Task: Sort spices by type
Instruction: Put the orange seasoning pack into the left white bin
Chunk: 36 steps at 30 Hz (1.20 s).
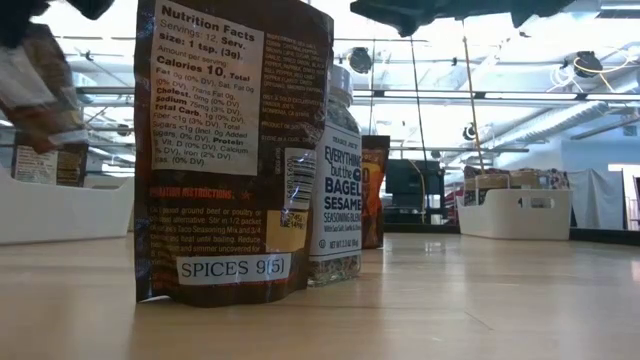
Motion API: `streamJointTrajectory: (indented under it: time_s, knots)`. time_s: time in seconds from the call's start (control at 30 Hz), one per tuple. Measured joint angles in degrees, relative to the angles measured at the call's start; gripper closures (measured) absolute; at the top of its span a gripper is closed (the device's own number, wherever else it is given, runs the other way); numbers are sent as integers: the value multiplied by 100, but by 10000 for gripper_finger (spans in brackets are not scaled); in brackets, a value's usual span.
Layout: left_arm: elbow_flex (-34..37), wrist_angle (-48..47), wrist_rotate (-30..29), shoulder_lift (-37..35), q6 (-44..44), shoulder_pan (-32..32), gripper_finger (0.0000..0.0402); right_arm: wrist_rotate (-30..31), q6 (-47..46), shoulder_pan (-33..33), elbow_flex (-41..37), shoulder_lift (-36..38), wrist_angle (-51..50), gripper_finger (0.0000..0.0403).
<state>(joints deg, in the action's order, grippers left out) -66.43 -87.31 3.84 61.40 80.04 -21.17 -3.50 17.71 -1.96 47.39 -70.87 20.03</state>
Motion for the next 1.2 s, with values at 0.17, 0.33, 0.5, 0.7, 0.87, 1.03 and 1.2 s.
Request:
streamJointTrajectory:
  time_s: [0.17,0.33,0.5,0.7,0.87,1.03,1.2]
  knots:
    - [7,-241,-66,-47,-490,656,399,-237,135,0,160,-2,-449,336]
    - [11,-257,-102,94,-1244,1387,399,-438,246,-30,169,-2,-426,392]
    - [13,-265,10,324,-2082,2186,398,-441,176,-151,170,-140,-382,401]
    - [15,-269,323,585,-2812,2853,398,-435,94,-337,173,-357,-369,402]
    - [16,-274,355,800,-3167,3290,398,-434,1,-413,173,-391,-369,402]
    - [17,-278,497,1116,-3665,3688,398,-436,-6,-411,173,-391,-376,402]
    - [17,-275,521,1512,-4058,3950,398,-434,18,-411,173,-391,-376,403]
